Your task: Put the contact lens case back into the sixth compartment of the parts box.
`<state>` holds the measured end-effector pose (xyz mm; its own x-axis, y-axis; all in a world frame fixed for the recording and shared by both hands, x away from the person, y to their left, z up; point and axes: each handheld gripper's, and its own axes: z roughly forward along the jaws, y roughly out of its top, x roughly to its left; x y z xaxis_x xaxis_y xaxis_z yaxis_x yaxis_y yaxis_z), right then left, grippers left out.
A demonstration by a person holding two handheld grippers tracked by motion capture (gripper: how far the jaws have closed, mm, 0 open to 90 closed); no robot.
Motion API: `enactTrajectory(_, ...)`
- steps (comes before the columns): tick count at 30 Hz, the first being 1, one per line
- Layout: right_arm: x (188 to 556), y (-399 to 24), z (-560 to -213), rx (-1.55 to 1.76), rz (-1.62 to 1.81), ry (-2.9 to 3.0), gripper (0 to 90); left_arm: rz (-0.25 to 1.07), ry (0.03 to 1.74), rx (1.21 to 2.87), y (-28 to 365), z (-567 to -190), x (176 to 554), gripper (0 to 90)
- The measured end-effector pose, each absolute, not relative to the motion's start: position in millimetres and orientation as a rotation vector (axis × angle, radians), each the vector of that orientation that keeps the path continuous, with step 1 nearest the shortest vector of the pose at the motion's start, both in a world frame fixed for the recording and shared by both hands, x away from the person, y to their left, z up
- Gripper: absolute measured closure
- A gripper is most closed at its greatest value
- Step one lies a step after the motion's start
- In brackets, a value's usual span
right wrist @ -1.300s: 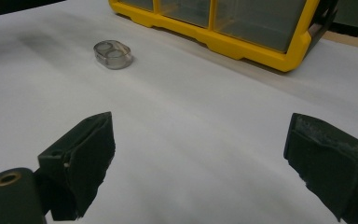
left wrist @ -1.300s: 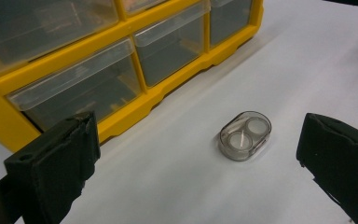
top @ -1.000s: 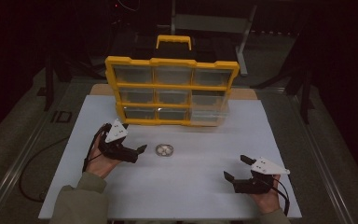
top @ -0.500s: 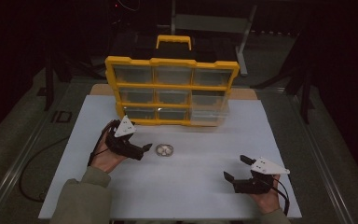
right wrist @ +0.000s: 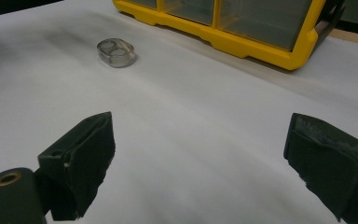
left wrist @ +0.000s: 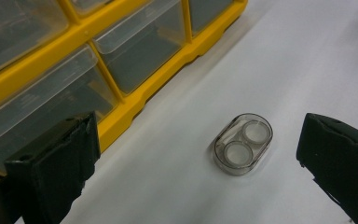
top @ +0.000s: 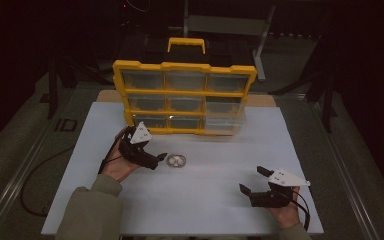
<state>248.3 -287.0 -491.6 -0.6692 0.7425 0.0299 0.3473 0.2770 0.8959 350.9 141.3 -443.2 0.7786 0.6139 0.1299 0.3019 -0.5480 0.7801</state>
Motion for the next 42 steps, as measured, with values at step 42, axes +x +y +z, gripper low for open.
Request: enactTrajectory(42, 249, -285, -493, 0.974, 1.359, 2.184, 8.5, 0.396, 0.522, 2.316, 106, -459, 374, 0.0)
